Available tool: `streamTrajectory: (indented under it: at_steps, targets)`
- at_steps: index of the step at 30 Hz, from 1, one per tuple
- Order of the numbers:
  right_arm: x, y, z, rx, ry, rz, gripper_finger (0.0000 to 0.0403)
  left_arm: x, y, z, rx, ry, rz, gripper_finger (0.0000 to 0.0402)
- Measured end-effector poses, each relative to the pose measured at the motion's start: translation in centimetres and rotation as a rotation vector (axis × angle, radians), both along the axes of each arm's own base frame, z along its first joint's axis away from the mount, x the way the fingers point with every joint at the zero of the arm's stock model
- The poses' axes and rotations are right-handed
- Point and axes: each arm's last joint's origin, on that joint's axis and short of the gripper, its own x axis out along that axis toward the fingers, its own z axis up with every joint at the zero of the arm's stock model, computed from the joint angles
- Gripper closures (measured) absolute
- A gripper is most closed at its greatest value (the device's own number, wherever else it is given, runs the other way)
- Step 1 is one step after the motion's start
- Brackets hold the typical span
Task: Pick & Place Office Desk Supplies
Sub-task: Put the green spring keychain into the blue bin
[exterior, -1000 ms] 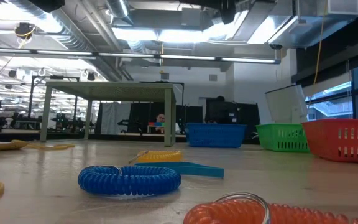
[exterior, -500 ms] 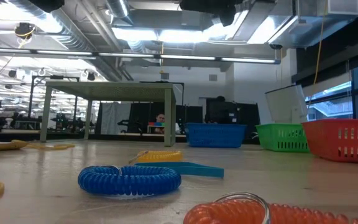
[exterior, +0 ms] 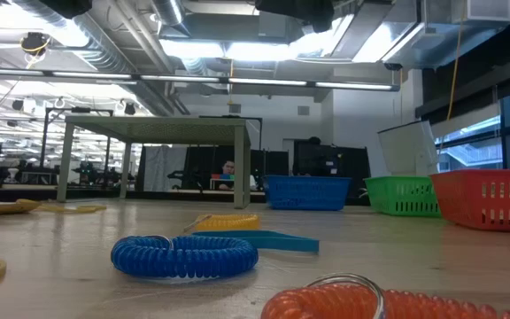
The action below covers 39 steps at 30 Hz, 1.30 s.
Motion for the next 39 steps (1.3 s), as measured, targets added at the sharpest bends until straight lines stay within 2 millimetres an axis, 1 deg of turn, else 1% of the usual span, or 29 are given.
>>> streamTrajectory:
  at_steps: [15,20,23,26,29,31,37,39]
  targets:
    - [0.1,-0.1,0.2,0.005,-0.018,-0.003,0.0143,0.5,1.4,-0.2,0.023,0.001,-0.031,0.0389]
    - [0.1,-0.4,0.2,0.005,-0.018,-0.012,0.0143,0.6,1.7,-0.2,0.040,-0.001,-0.078,0.0389]
    - [0.2,-0.6,0.2,0.026,-0.021,-0.023,0.0151,0.7,1.9,-0.2,0.046,-0.002,-0.095,0.0389]
    - [0.2,-0.6,0.2,0.031,-0.021,-0.027,0.0176,0.7,2.0,-0.2,0.048,-0.003,-0.098,0.0389]
    - [0.2,-0.6,0.2,0.031,-0.021,-0.027,0.0216,0.7,2.0,-0.2,0.048,-0.003,-0.098,0.0389]
    - [0.2,-0.6,0.2,0.031,-0.021,-0.027,0.0249,0.7,2.0,-0.2,0.048,-0.003,-0.099,0.0389]
    - [0.2,-0.6,0.1,0.029,-0.017,-0.029,0.0365,0.7,2.0,-0.2,0.049,-0.005,-0.099,0.0389]
    - [0.2,-0.6,0.1,0.028,-0.017,-0.028,0.0372,0.7,2.0,-0.2,0.049,-0.005,-0.099,0.0389]
